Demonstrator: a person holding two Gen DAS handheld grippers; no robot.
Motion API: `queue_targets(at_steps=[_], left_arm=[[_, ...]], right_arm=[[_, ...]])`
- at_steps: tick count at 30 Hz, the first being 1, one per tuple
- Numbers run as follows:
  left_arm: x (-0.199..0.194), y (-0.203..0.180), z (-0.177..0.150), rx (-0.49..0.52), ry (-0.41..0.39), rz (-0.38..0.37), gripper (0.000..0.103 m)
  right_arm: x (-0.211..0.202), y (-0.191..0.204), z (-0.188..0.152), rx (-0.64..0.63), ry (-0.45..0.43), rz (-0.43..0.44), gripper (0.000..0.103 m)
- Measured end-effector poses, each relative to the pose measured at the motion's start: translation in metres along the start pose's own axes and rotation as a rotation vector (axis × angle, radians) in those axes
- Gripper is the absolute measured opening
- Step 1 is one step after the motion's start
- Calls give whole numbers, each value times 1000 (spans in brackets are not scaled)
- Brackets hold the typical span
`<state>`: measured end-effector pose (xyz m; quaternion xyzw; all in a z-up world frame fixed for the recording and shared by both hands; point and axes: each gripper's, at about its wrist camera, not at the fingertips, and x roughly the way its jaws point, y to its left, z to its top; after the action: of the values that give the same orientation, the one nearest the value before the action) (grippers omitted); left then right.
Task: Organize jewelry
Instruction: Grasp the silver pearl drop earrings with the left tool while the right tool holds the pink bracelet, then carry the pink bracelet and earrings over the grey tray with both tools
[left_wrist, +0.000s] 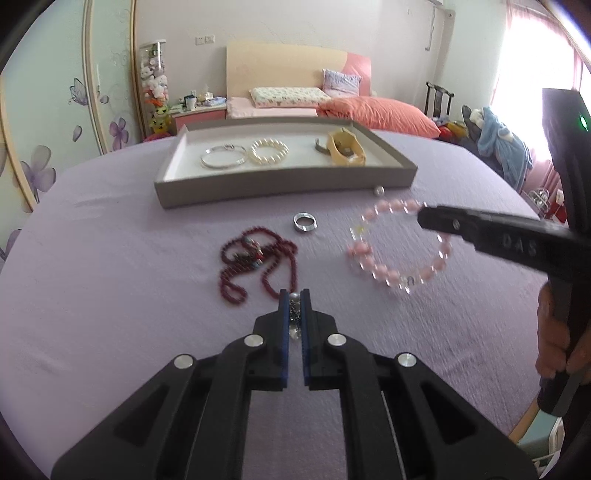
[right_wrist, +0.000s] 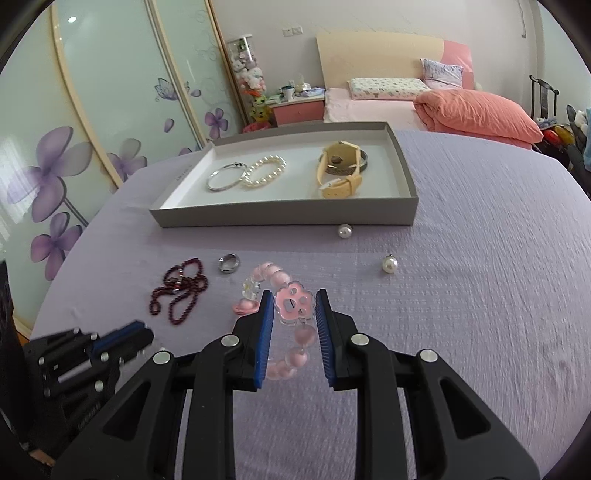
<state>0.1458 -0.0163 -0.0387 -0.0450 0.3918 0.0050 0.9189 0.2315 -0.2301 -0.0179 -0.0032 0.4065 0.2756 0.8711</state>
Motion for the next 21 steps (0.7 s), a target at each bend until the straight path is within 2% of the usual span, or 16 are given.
queue_targets(at_steps=[11,21], left_arm=[[-24,9,18,-11,-70,27,6],[-35,12,24,-9,-96,43,6]], right_arm=[[-18,17,6,-39,-46,37,24],[-28,19,5,-43,-66,45,24]])
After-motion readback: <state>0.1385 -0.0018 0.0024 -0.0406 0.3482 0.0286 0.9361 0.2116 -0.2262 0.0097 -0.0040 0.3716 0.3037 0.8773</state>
